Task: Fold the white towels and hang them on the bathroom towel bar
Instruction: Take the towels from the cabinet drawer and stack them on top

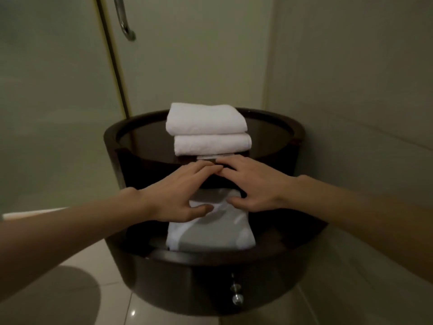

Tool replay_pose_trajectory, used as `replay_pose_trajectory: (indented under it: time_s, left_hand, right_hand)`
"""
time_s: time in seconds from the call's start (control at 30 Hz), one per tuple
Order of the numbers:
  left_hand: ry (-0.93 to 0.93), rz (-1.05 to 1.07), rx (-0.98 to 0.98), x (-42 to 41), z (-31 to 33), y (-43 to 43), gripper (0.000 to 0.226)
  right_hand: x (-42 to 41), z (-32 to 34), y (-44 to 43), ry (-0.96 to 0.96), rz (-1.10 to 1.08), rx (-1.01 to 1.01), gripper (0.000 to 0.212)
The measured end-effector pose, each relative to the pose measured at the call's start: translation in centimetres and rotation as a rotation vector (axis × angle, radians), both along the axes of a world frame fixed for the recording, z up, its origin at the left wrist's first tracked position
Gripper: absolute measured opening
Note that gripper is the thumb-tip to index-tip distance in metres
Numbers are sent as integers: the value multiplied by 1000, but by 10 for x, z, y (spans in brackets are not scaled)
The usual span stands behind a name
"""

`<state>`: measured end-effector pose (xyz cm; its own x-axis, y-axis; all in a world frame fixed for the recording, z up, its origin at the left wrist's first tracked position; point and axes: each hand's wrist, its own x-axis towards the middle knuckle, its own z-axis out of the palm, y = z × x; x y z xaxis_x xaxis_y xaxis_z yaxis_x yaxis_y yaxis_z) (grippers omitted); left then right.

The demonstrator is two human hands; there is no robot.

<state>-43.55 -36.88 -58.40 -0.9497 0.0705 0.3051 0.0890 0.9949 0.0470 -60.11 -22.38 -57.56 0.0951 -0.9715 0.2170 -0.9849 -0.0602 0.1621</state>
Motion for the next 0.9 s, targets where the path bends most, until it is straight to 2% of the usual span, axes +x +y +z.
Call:
replay_pose_trajectory:
  time_s: [0.3, 0.47, 0.57, 0.7, 0.9]
  left_hand:
    - [-176, 104, -43, 12, -24, -2, 95]
    - [-298, 205, -103, 12, -25, -6, 89]
    - [-440, 222, -114, 11, -29, -5, 89]
    - [-598, 242, -113, 9, -34, -3, 90]
    - [-695, 210, -146, 3, -42, -3, 81]
  right_hand:
    - [6, -19, 13, 44, -3, -3, 66]
    - [11, -21, 11, -90, 6, 60, 58]
    - [16, -24, 4, -120, -10, 159, 55]
    - [24, -33, -2, 15, -72, 437, 56]
    - [28, -37, -4, 5, -71, 555, 56]
